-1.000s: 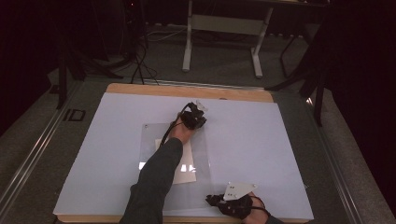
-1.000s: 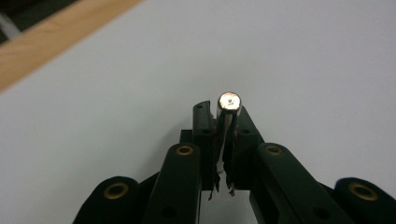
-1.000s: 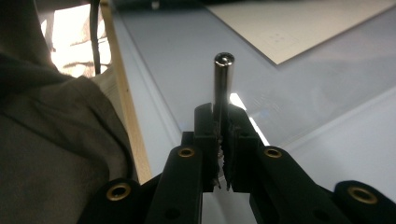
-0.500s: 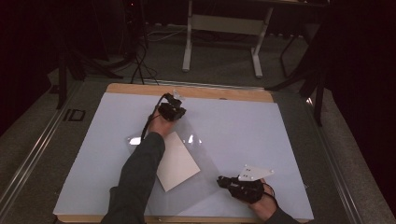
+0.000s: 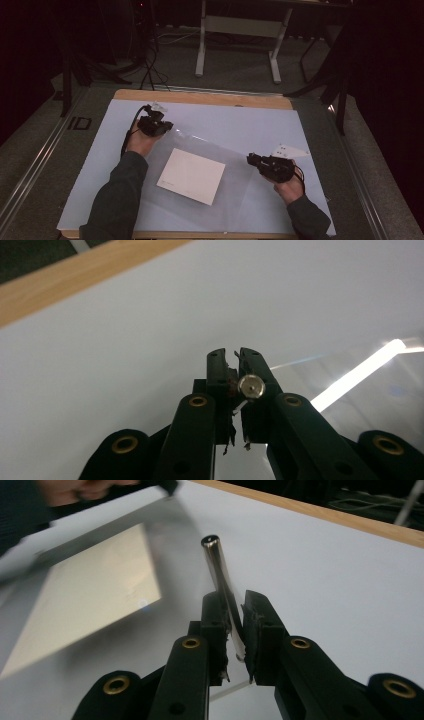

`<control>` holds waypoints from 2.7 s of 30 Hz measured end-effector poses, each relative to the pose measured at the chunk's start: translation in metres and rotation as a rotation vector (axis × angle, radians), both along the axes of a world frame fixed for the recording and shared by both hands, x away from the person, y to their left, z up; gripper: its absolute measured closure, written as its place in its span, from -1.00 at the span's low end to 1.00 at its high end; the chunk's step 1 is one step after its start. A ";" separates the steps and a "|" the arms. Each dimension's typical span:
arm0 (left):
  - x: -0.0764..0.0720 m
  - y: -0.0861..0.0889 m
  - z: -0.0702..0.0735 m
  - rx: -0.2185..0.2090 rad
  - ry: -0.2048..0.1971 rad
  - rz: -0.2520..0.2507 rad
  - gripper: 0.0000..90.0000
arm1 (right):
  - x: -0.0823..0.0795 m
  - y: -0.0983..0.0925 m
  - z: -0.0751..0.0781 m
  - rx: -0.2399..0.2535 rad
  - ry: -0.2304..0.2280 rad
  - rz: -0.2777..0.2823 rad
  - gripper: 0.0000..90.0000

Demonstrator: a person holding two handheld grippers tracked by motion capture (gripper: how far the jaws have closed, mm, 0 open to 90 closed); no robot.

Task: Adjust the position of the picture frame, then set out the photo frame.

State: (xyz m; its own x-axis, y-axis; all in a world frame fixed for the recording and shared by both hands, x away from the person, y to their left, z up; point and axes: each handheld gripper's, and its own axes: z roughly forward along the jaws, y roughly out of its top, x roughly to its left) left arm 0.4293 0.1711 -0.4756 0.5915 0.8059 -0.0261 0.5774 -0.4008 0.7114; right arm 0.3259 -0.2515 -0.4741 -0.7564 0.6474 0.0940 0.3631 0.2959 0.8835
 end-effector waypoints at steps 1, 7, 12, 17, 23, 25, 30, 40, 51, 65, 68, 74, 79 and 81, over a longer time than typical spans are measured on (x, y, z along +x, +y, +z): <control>-0.003 0.002 -0.002 0.000 0.006 -0.004 0.88 | 0.006 0.000 0.000 -0.002 0.000 -0.009 0.78; -0.021 0.011 -0.011 0.020 0.015 -0.015 0.87 | 0.046 0.001 -0.008 -0.022 0.038 -0.057 0.78; -0.024 0.019 -0.020 0.017 0.019 0.020 0.87 | 0.074 0.012 -0.021 -0.052 0.095 -0.082 0.79; -0.023 0.019 -0.025 0.023 0.031 0.035 0.86 | 0.092 0.021 -0.034 -0.059 0.130 -0.113 0.80; -0.023 0.018 -0.036 0.006 0.042 0.034 0.86 | 0.102 0.022 -0.043 -0.069 0.161 -0.154 0.82; -0.022 0.016 -0.039 0.005 0.036 0.031 0.86 | 0.101 0.022 -0.045 -0.088 0.163 -0.152 0.83; -0.019 0.013 -0.047 -0.008 0.040 0.051 0.86 | 0.102 0.020 -0.051 -0.109 0.170 -0.155 0.84; -0.020 0.013 -0.051 -0.042 0.015 0.070 0.85 | 0.101 0.017 -0.056 -0.087 0.161 -0.153 0.83; -0.025 0.016 -0.053 -0.077 -0.017 0.085 0.81 | 0.101 0.015 -0.057 -0.068 0.163 -0.140 0.82; -0.039 0.025 -0.044 -0.142 -0.134 0.078 0.84 | 0.100 0.014 -0.059 -0.063 0.156 -0.143 0.82; -0.040 0.024 -0.044 -0.132 -0.142 0.083 0.86 | 0.099 0.015 -0.059 -0.067 0.148 -0.150 0.83; -0.036 0.019 -0.044 -0.141 -0.138 0.081 0.87 | 0.093 0.012 -0.058 -0.081 0.125 -0.168 0.85; -0.034 0.015 -0.045 -0.154 -0.139 0.076 0.85 | 0.087 0.004 -0.059 -0.068 0.127 -0.172 0.82; -0.036 0.017 -0.044 -0.175 -0.143 0.080 0.81 | 0.085 0.002 -0.057 -0.058 0.117 -0.178 0.76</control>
